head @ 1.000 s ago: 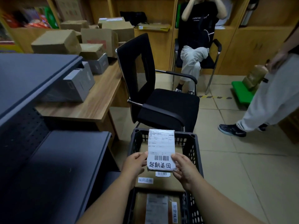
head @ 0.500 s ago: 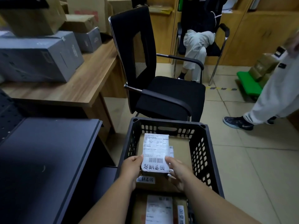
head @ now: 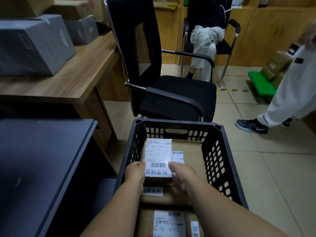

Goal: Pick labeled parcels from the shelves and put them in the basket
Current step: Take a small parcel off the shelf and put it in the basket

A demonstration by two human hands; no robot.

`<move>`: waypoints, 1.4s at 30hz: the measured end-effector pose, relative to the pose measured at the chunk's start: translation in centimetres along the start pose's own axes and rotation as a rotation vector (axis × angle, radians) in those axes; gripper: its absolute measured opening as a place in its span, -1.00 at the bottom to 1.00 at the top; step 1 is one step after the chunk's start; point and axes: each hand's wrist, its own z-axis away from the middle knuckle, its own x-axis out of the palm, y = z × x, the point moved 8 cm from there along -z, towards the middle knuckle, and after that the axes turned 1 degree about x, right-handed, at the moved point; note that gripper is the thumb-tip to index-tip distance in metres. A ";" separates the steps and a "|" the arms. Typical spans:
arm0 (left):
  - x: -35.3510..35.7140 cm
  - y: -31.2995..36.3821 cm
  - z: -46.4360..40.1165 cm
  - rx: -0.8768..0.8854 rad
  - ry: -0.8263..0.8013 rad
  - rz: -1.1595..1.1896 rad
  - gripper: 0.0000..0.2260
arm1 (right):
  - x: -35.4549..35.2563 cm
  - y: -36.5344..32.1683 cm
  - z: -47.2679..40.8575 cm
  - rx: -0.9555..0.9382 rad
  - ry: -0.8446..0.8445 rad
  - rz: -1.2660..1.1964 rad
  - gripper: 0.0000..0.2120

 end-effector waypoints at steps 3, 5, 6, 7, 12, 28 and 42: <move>0.3 0.4 -0.6 0.007 0.015 0.053 -0.81 | 0.6 0.0 -0.7 0.019 -0.021 -0.036 -0.89; 0.5 0.7 -1.0 0.018 0.031 0.071 -0.83 | 0.6 -0.4 -0.9 0.020 -0.016 -0.049 -0.87; 0.6 0.8 -1.1 0.020 0.039 0.083 -0.84 | 0.6 -0.6 -1.0 0.016 -0.009 -0.055 -0.86; 0.7 0.9 -1.2 0.020 0.045 0.092 -0.84 | 0.6 -0.7 -1.1 0.010 -0.003 -0.065 -0.86; 1.1 1.6 -1.8 0.036 0.060 0.100 -0.85 | 0.7 -1.2 -1.8 -0.002 0.013 -0.091 -0.87; 0.1 4.2 -1.2 0.133 0.134 -0.114 -0.78 | -1.4 -4.4 0.0 -0.134 0.193 0.179 -0.59; -3.2 22.1 13.9 0.822 0.341 -0.910 -0.80 | -1.8 -19.0 15.7 -0.787 0.465 1.118 -0.61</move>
